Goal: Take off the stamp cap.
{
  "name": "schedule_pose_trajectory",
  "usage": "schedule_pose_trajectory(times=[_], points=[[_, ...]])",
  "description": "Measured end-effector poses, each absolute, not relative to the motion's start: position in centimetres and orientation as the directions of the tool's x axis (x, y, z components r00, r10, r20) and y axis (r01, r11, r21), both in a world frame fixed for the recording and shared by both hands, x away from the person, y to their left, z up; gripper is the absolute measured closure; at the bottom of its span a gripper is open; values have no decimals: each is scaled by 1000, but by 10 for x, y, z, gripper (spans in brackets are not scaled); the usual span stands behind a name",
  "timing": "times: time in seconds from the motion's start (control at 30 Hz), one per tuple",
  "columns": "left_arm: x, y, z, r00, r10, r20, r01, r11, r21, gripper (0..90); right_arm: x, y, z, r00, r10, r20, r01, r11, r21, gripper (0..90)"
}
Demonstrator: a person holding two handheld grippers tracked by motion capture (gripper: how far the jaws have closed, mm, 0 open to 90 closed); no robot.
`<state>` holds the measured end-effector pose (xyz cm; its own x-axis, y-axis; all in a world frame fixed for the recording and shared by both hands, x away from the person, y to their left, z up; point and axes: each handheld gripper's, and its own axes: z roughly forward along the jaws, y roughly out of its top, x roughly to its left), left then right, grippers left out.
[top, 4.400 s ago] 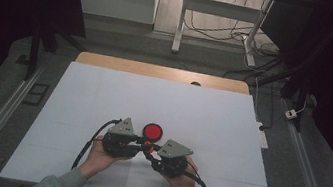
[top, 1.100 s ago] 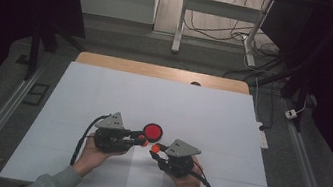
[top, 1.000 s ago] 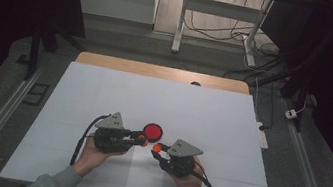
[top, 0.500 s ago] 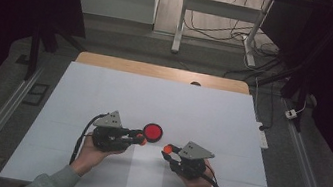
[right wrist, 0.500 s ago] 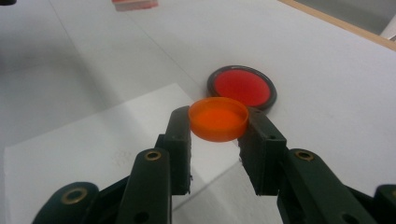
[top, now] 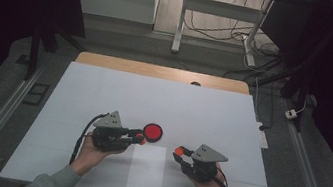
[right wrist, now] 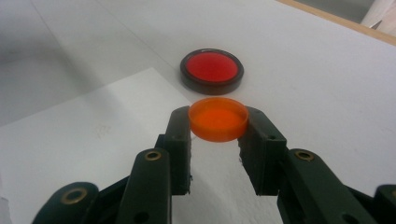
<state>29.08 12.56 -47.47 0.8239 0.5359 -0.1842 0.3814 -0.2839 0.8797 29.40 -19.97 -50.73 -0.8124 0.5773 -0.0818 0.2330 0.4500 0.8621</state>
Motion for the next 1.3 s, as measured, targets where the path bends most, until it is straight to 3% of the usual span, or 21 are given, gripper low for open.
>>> schedule_pose_trajectory(times=[0.7, 1.3], points=[[294, 128, -475, 819, 545, -179, 380, -282, 881, 721, 290, -241, -504, -765, 638, -82, 254, 416, 873, 645], [295, 128, -470, 812, 562, -160, 367, -277, 888, 721, 287, -247, -503, -761, 643, -81, 252, 408, 878, 645]])
